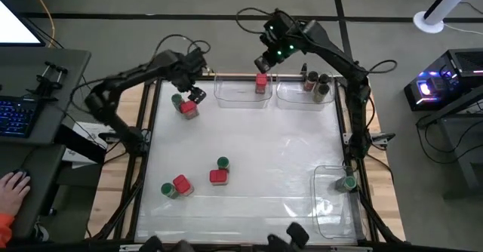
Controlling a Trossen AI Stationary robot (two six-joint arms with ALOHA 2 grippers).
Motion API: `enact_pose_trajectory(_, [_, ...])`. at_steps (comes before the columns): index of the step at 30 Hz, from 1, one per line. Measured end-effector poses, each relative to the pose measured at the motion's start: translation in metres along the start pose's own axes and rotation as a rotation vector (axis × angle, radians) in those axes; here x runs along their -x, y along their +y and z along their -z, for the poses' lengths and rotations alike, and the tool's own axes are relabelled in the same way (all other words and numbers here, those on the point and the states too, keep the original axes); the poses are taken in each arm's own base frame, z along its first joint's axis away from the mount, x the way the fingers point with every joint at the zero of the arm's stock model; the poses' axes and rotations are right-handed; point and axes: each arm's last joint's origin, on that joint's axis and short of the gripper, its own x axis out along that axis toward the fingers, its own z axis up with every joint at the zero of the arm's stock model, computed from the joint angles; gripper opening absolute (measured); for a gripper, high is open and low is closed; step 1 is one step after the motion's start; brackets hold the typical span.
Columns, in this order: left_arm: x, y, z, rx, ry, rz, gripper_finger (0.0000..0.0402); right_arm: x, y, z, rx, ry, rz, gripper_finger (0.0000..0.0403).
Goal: Sort spices by type
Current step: Put the red seasoning can into the left transparent bin
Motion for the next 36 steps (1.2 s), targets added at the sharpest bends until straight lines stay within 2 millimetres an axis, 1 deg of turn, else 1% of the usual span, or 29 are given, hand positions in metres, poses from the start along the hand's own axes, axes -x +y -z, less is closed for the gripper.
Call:
enact_pose_trajectory(3, [-0.007,-0.002,-0.012,-0.074,0.085,0.0,0.0266,0.013,0.015,0.008,0.044,0.011,-0.021,0.0])
enact_pose_trajectory(6, [-0.017,-0.006,-0.018,-0.134,0.152,0.008,0.0266,0.019,0.029,0.012,0.078,0.01,-0.043,0.0])
enact_pose_trajectory(10, [-0.033,-0.011,-0.018,-0.167,0.271,0.033,0.0266,0.019,0.045,0.017,0.117,0.017,-0.065,0.0])
enact_pose_trajectory(14, [-0.043,-0.015,-0.02,-0.194,0.311,0.036,0.0266,0.013,0.055,0.019,0.141,0.019,-0.081,0.0])
enact_pose_trajectory(19, [-0.05,-0.016,-0.023,-0.2,0.324,0.035,0.0266,0.007,0.057,0.022,0.146,0.036,-0.081,0.0])
enact_pose_trajectory(28, [-0.058,-0.016,-0.023,-0.181,0.318,0.021,0.0266,0.006,0.057,0.021,0.142,0.037,-0.079,0.0])
enact_pose_trajectory(31, [-0.062,-0.016,-0.02,-0.178,0.335,0.019,0.0266,0.006,0.058,0.021,0.143,0.032,-0.081,0.0])
enact_pose_trajectory(36, [-0.074,-0.016,-0.011,-0.18,0.372,0.017,0.0266,0.006,0.058,0.021,0.143,0.032,-0.081,0.0])
